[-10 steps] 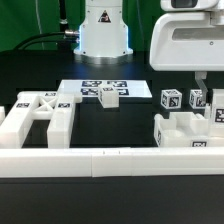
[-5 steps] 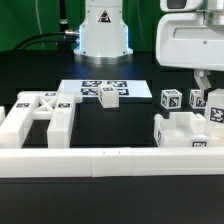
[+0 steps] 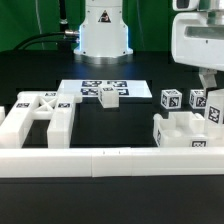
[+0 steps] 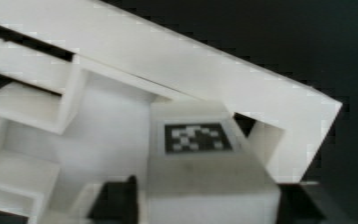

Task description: Assemble chair

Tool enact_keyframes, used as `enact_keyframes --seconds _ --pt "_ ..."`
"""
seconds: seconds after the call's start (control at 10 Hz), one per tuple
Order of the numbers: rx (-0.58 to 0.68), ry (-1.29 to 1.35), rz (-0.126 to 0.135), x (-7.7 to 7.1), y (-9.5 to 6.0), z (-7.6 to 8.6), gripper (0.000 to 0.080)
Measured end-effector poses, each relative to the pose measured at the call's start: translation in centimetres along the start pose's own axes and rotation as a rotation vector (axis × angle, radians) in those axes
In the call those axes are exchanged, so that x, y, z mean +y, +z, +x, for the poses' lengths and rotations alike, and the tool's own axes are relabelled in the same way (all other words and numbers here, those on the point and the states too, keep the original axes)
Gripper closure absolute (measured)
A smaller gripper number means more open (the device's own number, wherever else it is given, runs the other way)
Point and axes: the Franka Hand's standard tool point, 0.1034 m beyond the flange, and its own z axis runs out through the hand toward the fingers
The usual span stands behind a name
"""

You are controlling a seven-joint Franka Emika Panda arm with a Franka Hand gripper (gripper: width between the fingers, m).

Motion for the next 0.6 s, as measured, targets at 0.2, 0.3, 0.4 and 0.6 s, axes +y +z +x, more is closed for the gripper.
enact_keyframes --seconds 0.2,0.3,0.4,0.6 --pt "0.000 -0.060 0.001 -0.04 -0.04 0.10 0.0190" --pt "-0.002 -0.114 -0.003 -0.13 -0.14 0.10 0.0190" --pt "-0.001 -0.220 0.000 -0.29 -0.25 0.17 0.0158" --pt "0.000 -0.394 0.002 -0.38 -0.29 0.18 0.0151"
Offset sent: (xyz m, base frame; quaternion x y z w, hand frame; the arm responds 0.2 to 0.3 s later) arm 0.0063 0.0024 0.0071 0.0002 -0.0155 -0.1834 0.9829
